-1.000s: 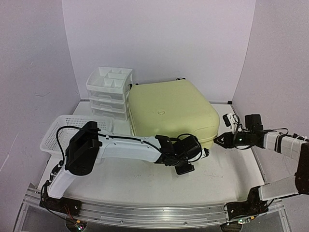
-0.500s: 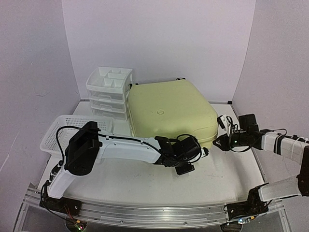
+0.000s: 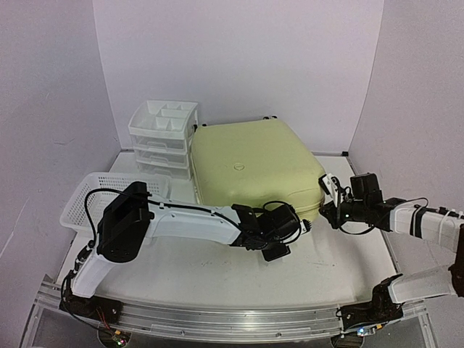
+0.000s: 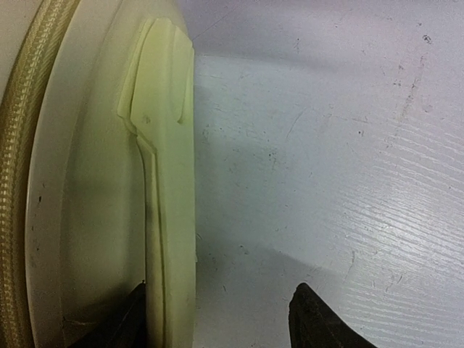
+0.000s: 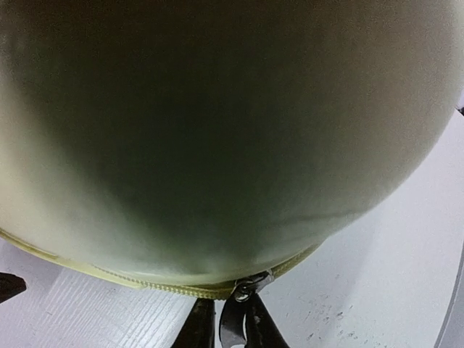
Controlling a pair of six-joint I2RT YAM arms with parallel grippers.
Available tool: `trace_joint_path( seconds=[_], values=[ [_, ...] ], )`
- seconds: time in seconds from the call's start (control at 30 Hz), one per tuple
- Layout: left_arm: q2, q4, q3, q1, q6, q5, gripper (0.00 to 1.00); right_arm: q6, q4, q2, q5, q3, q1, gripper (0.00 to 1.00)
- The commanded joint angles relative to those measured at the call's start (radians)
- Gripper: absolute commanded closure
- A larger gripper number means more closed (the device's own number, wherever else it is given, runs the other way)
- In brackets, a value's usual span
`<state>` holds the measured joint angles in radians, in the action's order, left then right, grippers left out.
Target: Open, take out, and arrange the luggage
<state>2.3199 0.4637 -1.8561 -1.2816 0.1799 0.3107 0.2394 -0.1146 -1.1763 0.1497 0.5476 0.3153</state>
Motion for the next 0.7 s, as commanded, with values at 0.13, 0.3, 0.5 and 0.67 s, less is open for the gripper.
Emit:
trace_joint_path(
  seconds=[0.13,0.3,0.5,0.67],
  values=[
    [-0.036,0.058,0.05,0.019,-0.046,-0.015,0.38,-0.008,0.02,0.032,-0.104,-0.036,0.005,0.95],
    [-0.049,0.055,0.074,0.027,-0.055,-0.018,0.38,-0.035,0.048,0.045,-0.092,-0.055,0.004,0.97],
    [-0.054,0.053,0.092,0.033,-0.072,-0.022,0.41,-0.06,0.071,0.035,-0.072,-0.04,-0.026,1.0],
    [-0.051,0.055,0.107,0.045,-0.081,-0.018,0.41,-0.109,0.076,0.02,0.071,-0.011,-0.138,1.0]
  ],
)
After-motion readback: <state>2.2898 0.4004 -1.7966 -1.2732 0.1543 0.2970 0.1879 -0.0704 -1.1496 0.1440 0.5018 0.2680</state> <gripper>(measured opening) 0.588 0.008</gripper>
